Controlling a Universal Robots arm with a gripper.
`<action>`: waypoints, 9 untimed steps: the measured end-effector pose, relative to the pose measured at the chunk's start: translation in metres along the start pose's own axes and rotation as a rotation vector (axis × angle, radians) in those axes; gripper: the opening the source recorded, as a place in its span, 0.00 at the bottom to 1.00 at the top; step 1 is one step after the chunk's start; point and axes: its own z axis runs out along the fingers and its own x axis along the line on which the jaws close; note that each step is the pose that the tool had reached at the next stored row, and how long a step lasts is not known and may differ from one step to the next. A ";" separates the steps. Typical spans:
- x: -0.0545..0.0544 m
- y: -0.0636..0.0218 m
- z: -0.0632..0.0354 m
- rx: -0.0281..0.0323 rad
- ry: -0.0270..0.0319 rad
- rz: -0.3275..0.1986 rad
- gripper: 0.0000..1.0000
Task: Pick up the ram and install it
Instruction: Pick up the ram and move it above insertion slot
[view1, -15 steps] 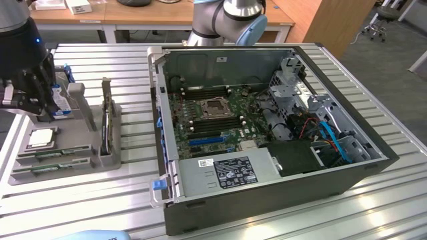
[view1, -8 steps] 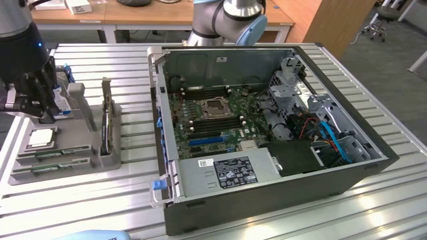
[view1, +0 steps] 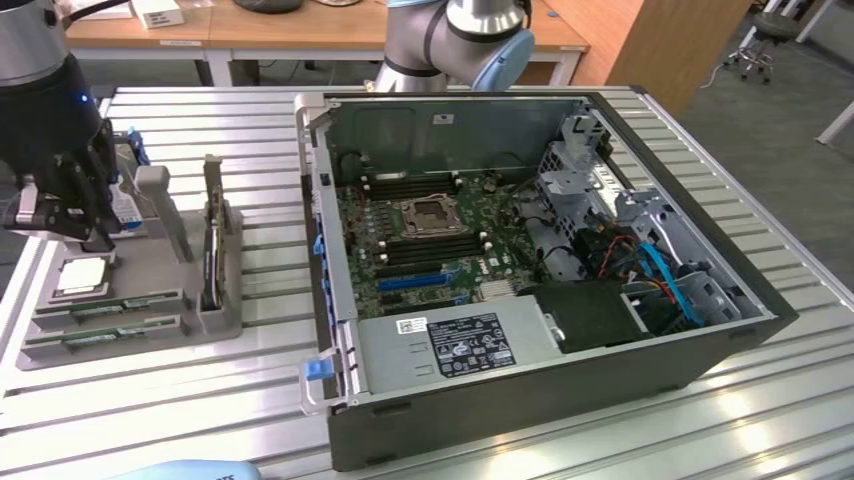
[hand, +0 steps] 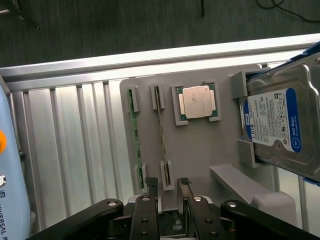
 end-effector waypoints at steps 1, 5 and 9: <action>0.000 0.0000 0.0008 0.0000 0.0000 0.000 0.29; 0.000 -0.0002 0.0042 0.0001 -0.0001 0.000 0.29; 0.000 -0.0003 0.0073 0.0001 -0.0001 0.000 0.29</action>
